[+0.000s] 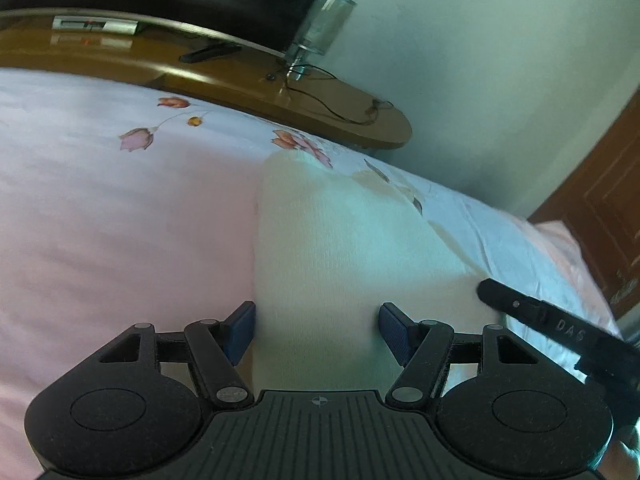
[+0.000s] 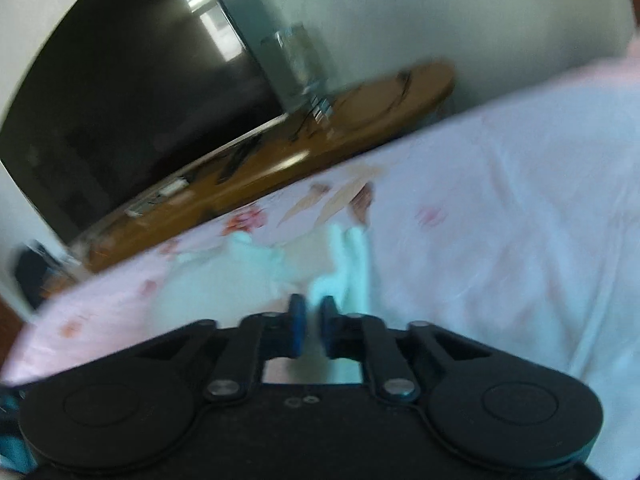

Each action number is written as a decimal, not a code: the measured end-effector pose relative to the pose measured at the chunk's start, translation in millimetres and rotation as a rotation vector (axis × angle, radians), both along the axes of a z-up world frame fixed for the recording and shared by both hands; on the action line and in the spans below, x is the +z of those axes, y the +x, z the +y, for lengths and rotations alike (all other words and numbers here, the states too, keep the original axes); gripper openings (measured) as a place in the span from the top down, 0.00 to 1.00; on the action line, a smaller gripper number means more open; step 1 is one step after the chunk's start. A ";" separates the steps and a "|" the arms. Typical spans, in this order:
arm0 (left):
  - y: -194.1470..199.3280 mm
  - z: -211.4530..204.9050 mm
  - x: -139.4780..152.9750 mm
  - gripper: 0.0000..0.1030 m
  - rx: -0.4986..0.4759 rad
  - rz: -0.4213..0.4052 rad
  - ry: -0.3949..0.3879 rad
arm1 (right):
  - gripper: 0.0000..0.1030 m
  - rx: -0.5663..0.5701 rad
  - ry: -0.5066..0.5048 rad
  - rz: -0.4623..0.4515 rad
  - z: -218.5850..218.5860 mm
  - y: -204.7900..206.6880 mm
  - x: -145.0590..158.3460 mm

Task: Fold small clothes

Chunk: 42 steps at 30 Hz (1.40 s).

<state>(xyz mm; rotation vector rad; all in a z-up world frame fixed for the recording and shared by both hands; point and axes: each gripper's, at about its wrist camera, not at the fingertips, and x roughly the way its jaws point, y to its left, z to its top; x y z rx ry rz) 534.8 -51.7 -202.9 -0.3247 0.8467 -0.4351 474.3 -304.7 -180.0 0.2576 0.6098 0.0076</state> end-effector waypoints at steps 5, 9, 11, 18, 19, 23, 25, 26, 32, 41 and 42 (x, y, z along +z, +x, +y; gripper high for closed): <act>-3.7 1.6 4.0 0.36 -0.007 -0.005 0.014 | 0.87 0.004 -0.031 0.043 1.6 0.8 -6.9; -4.3 10.1 15.3 0.36 0.017 -0.049 0.000 | 0.72 -0.009 0.051 -0.007 -14.5 2.1 8.9; 1.4 8.8 19.7 0.36 0.014 -0.056 0.000 | 0.72 -0.008 0.060 0.010 -18.0 15.1 7.9; 29.7 -11.4 14.9 0.36 0.007 -0.063 0.065 | 0.77 0.002 0.104 0.125 -17.7 58.7 -19.9; 32.5 -14.4 10.7 0.36 0.008 -0.053 0.079 | 0.81 -0.001 0.100 0.113 -16.2 55.8 -21.1; 33.2 -14.8 -1.8 0.36 0.021 -0.013 0.052 | 0.91 -0.028 -0.068 0.072 -2.8 46.7 -16.5; 32.3 -14.6 -2.0 0.36 0.025 -0.009 0.048 | 0.91 -0.053 -0.085 0.088 -4.8 51.2 -18.6; 31.3 -14.9 -0.9 0.36 0.021 -0.010 0.054 | 0.91 -0.070 -0.082 0.088 -7.4 51.6 -18.3; 30.3 -13.6 15.6 0.36 0.011 -0.062 0.076 | 0.77 -0.030 -0.069 0.043 -4.4 42.2 0.8; 53.6 -20.7 -6.7 0.28 0.044 0.002 0.068 | 0.82 0.032 -0.206 0.119 24.4 73.3 -22.4; 52.7 -21.1 -5.0 0.28 0.046 0.008 0.071 | 0.82 0.020 -0.214 0.104 22.1 73.9 -23.6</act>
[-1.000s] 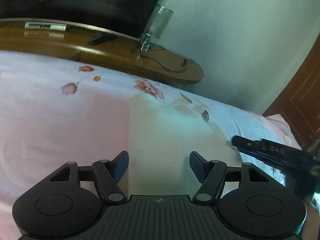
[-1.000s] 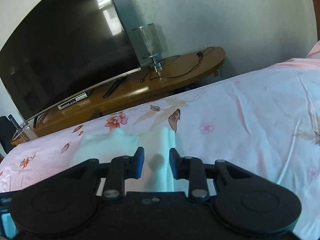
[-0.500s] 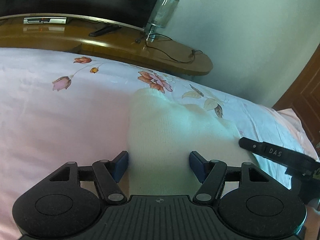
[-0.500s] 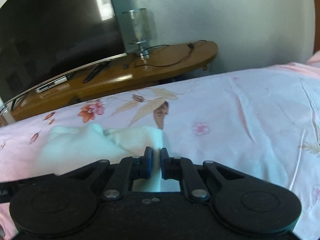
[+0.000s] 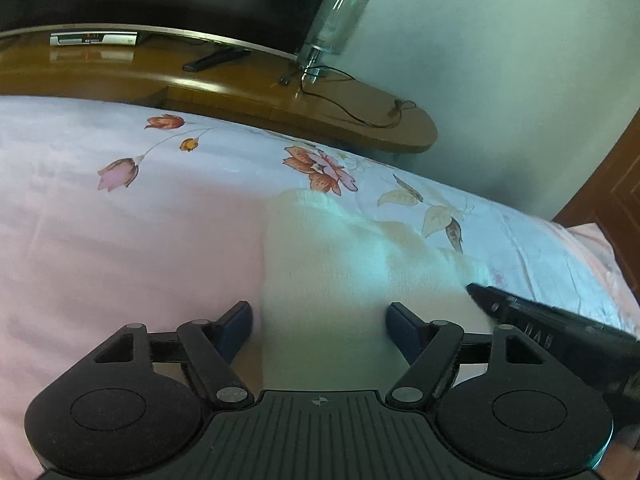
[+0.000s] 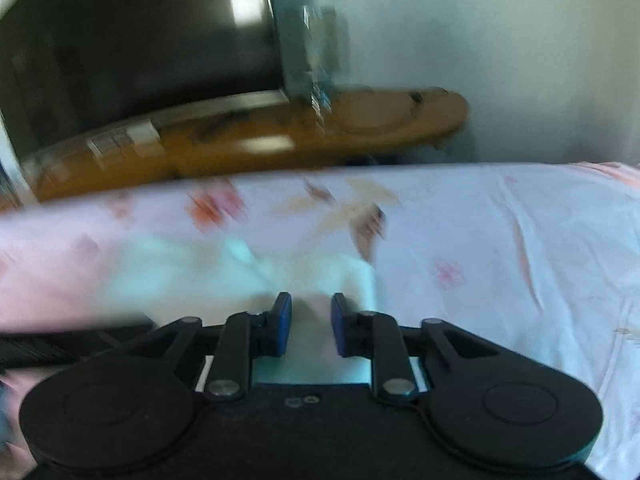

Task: Fold small clothes

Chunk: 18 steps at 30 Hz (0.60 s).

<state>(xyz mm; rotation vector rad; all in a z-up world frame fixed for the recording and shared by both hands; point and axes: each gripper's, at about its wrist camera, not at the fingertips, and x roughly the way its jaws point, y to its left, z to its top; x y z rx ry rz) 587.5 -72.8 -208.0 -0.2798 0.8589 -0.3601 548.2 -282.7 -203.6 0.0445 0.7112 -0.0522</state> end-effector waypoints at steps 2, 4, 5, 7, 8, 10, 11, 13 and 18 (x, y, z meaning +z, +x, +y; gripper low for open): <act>-4.2 4.5 2.8 0.28 0.008 0.015 -0.020 | 0.82 -0.032 0.038 0.007 -4.1 0.8 5.7; -12.1 9.1 4.2 0.28 0.000 0.023 -0.031 | 0.79 -0.031 0.082 -0.019 -4.9 -11.1 16.0; -16.2 10.5 4.1 0.28 -0.007 0.020 -0.026 | 0.76 -0.016 0.091 -0.030 -3.3 -18.2 19.7; -25.3 12.9 3.4 0.28 -0.014 0.014 -0.019 | 0.76 0.025 0.107 -0.050 4.5 -36.7 26.4; -27.9 14.3 3.2 0.28 -0.015 0.015 -0.021 | 0.76 0.043 0.110 -0.053 8.2 -43.7 28.0; -33.9 15.8 3.3 0.28 -0.016 0.015 -0.017 | 0.76 0.066 0.102 -0.054 16.8 -56.4 25.4; -35.9 15.3 2.9 0.27 -0.018 0.012 -0.012 | 0.74 0.069 0.092 -0.051 19.8 -59.6 23.7; -40.5 13.5 2.8 0.24 -0.026 0.009 0.005 | 0.73 0.066 0.036 -0.028 23.7 -60.6 13.3; -53.3 10.8 9.8 0.21 -0.048 0.010 0.048 | 0.71 0.039 0.089 -0.037 17.2 -68.4 27.7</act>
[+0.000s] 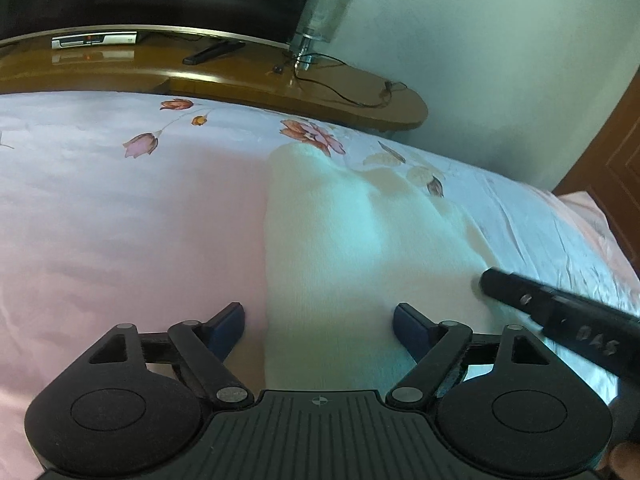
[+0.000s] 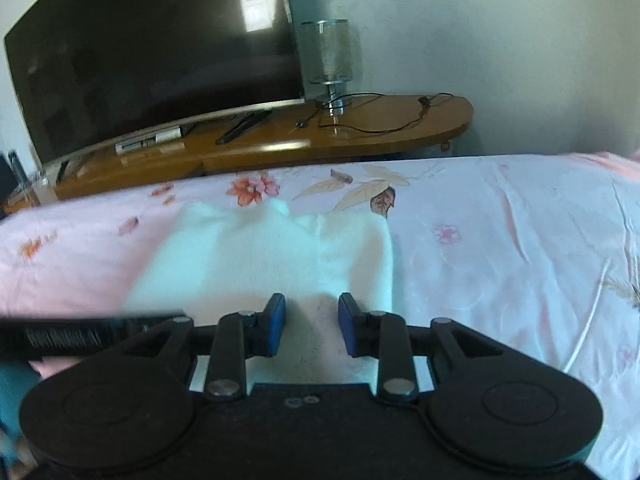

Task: Fold small clothes

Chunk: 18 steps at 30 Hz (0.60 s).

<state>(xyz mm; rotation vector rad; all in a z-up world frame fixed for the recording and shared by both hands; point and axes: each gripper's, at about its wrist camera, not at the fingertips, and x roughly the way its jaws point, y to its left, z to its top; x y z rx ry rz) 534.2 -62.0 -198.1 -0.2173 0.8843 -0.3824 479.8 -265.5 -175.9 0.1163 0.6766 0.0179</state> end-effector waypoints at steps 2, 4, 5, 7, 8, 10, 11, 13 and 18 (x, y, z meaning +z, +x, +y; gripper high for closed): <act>-3.9 0.5 3.1 0.21 -0.002 0.003 0.007 | 0.69 -0.001 0.003 -0.012 0.0 -9.9 6.3; -8.1 -0.2 6.3 0.21 -0.010 0.002 0.019 | 0.69 -0.001 0.013 -0.010 -1.7 -19.5 7.9; -10.7 -0.2 7.7 0.21 -0.013 -0.002 0.026 | 0.68 -0.002 0.016 -0.007 -2.8 -25.9 7.7; -17.0 -0.6 10.1 0.21 -0.025 -0.013 0.041 | 0.67 0.000 0.017 -0.002 -2.5 -36.9 7.2; -20.7 -0.8 11.1 0.21 -0.029 -0.020 0.049 | 0.67 0.000 0.013 -0.002 -1.5 -42.2 7.5; -30.0 -0.7 12.7 0.21 -0.047 -0.033 0.056 | 0.66 -0.002 0.007 -0.007 -0.3 -54.3 8.4; -34.0 -0.5 12.9 0.21 -0.053 -0.034 0.058 | 0.65 -0.003 0.009 -0.008 0.4 -59.5 9.3; -43.3 1.1 11.4 0.21 -0.066 -0.027 0.055 | 0.66 0.003 0.027 0.000 1.5 -69.5 8.5; -68.0 6.2 -2.9 0.21 -0.091 -0.006 0.064 | 0.67 0.024 -0.021 0.040 9.6 -91.5 -3.6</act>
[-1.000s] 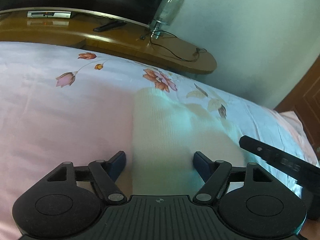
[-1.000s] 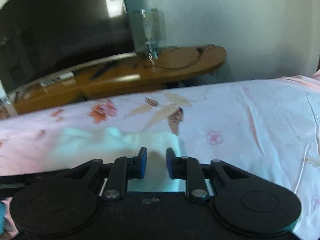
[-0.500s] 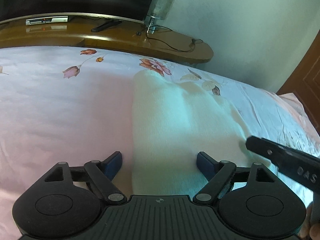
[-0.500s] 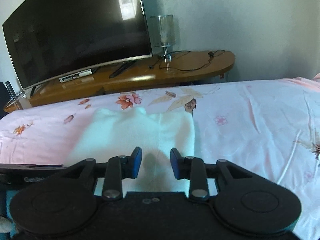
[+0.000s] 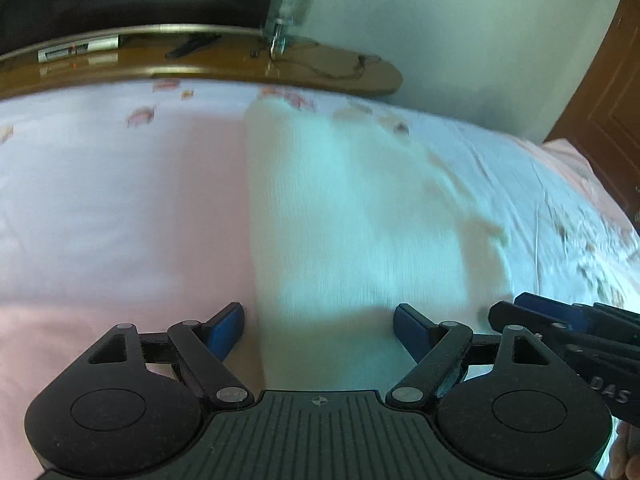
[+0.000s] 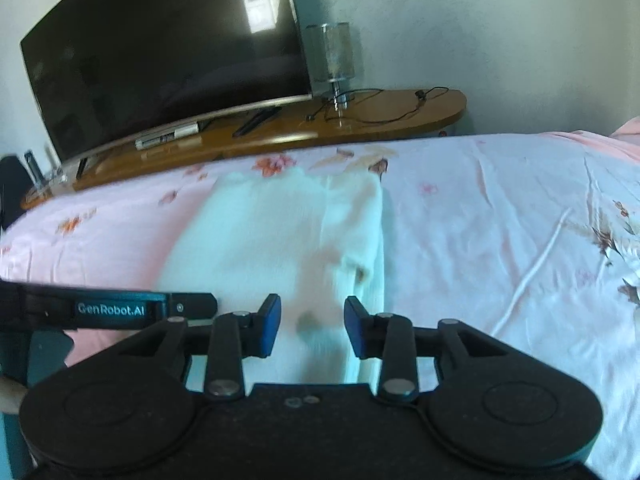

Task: Fold small clothes

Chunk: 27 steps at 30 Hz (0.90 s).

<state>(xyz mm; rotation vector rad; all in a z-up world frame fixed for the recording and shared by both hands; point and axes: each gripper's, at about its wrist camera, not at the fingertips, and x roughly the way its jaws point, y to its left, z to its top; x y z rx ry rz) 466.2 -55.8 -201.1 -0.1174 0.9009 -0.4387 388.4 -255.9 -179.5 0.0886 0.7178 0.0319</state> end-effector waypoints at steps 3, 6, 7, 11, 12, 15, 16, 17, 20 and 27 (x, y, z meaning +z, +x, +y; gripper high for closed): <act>-14.5 -0.6 -0.7 0.21 -0.025 -0.042 0.028 | 0.66 -0.022 0.002 0.076 -4.4 -4.8 -20.3; -18.5 3.7 2.7 0.21 -0.013 -0.023 0.009 | 0.67 -0.035 0.031 0.070 -8.7 -11.3 -20.5; -19.5 5.5 4.0 0.21 -0.004 -0.016 0.000 | 0.67 -0.037 0.041 0.065 -9.5 -12.5 -17.8; -22.1 7.4 2.5 0.21 0.003 -0.007 -0.005 | 0.65 -0.025 0.044 0.071 -6.8 -17.9 -16.6; -23.8 7.0 2.5 0.21 -0.002 -0.014 0.001 | 0.65 -0.018 0.040 0.095 -6.3 -17.7 -20.6; -25.2 7.8 2.3 0.21 -0.005 -0.017 0.001 | 0.67 -0.036 0.087 0.096 -12.1 -22.3 -18.0; -24.9 8.0 2.0 0.21 -0.001 -0.016 -0.002 | 0.67 -0.039 0.098 0.097 -13.8 -23.1 -17.4; -24.4 7.7 1.7 0.21 0.005 -0.016 -0.003 | 0.69 -0.036 0.103 0.104 -14.5 -23.1 -18.8; -23.2 4.6 2.4 0.21 0.010 -0.019 -0.003 | 0.83 -0.002 0.094 0.108 -8.9 -21.9 -19.5; -21.8 -2.1 5.8 0.21 0.009 -0.011 -0.029 | 0.94 -0.034 0.008 0.072 -18.1 -34.8 -10.7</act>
